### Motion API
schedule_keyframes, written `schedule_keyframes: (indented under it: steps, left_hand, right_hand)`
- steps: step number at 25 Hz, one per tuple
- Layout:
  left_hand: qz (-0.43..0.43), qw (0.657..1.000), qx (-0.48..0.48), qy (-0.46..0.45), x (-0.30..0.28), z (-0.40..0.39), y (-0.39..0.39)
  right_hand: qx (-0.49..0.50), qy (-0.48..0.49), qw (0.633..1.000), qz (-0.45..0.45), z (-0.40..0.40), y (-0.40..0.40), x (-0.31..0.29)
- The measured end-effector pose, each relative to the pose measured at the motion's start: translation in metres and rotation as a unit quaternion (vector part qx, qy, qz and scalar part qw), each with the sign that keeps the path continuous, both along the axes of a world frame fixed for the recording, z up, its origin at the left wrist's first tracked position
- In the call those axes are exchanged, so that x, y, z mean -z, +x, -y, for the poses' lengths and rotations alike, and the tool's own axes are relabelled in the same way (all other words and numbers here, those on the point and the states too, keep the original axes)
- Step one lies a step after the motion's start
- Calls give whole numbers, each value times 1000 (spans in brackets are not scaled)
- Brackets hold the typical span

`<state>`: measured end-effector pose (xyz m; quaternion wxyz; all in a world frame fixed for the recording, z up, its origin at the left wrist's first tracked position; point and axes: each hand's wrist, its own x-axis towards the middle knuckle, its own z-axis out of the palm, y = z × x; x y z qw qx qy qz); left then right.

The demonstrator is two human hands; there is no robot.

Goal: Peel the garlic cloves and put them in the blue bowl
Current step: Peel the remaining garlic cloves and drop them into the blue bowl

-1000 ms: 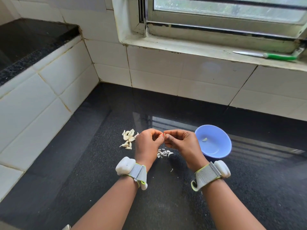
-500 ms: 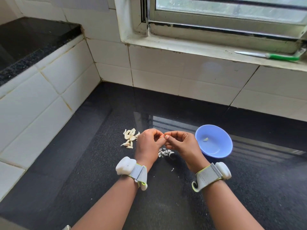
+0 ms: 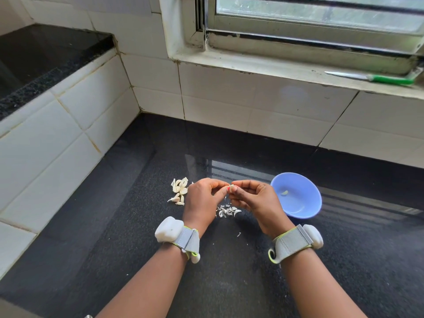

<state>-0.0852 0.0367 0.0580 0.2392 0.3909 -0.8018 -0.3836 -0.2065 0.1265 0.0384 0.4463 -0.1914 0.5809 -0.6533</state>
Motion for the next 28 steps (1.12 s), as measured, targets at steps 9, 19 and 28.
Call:
schedule_keyframes:
  steps: [9, 19, 28]
  left_hand:
    - [26, 996, 28, -78, 5, 0, -7]
    - [10, 999, -2, -49, 6, 1, -8]
    - [13, 999, -22, -32, 5, -1, -6]
  right_hand:
    - [-13, 14, 999, -30, 2, -1, 0]
    - [-4, -1, 998, 62, 4, 4, -1]
    - [6, -12, 992, 124, 3, 9, -6]
